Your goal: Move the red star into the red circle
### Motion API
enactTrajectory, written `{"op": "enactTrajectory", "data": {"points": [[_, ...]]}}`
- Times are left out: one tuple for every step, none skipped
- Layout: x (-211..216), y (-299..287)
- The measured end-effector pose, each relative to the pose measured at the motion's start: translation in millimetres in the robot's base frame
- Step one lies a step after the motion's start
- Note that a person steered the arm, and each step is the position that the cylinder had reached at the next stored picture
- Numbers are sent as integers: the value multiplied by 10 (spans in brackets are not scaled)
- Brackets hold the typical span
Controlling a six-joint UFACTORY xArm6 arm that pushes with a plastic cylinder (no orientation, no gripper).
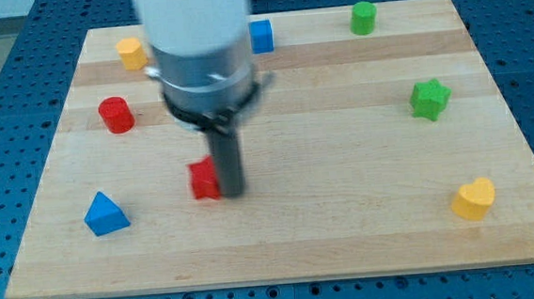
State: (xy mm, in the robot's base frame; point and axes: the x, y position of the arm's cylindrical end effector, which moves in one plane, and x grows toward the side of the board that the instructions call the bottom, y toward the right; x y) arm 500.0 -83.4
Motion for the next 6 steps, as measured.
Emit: {"op": "enactTrajectory", "data": {"points": [[-553,-510],[-157,-219],[317,-60],[283,-329],[-147,-863],[-213,-1147]]}}
